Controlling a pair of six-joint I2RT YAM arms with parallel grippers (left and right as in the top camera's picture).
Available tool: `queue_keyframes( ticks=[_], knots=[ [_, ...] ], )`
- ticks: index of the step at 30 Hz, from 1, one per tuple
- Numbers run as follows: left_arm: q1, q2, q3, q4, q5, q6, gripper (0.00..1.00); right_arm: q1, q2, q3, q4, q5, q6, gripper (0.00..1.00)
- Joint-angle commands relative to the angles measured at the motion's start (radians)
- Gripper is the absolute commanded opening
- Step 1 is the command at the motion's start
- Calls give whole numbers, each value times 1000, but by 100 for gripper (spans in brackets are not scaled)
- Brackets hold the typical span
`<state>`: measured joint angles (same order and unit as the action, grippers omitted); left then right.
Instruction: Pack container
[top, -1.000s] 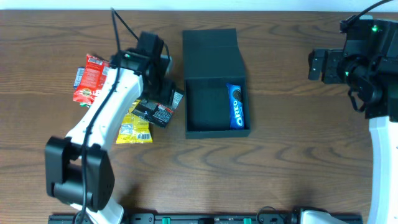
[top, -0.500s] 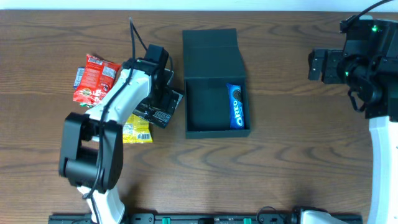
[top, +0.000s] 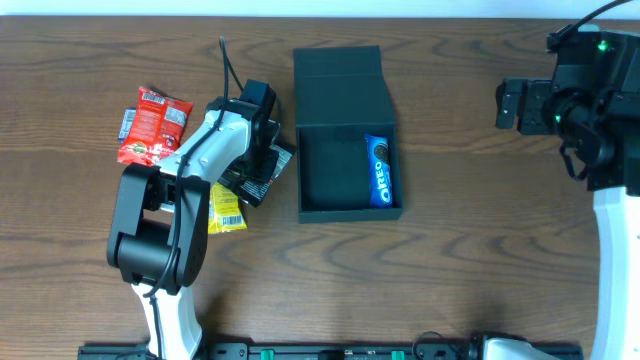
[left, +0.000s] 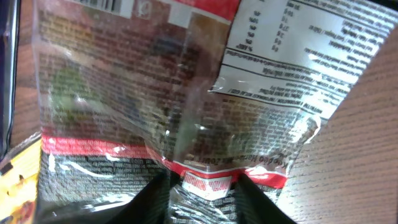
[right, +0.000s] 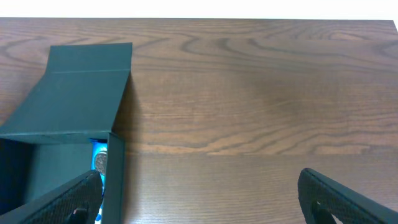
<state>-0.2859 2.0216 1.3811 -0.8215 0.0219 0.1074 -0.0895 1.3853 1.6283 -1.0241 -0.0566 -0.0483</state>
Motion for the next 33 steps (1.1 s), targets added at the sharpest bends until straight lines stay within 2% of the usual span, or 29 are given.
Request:
queue_keyframes(
  ticks=[1,5,9,15,18,23,29,33],
  knots=[
    [4,34,-7,6,-32,2,32,-8,0,-5,-1,-8,-9,99],
    [4,34,-7,16,-32,-3,29,-8,0,-5,-1,-8,-9,99],
    [4,31,-2,8,-42,-6,38,-8,0,-5,0,-8,-9,99],
    [3,23,44,-18,-99,-35,57,-8,0,-5,2,-8,-9,99],
    [4,24,45,20,-130,-32,63,-8,0,-5,0,-8,-9,99],
    [4,27,41,87,-130,-28,82,-8,0,-5,-4,-8,-9,99],
    [4,44,39,116,-129,-28,83,-8,0,-5,-6,-8,-10,99],
    [5,80,39,116,-115,-29,80,-8,0,-5,-7,-8,-10,99]
  ],
)
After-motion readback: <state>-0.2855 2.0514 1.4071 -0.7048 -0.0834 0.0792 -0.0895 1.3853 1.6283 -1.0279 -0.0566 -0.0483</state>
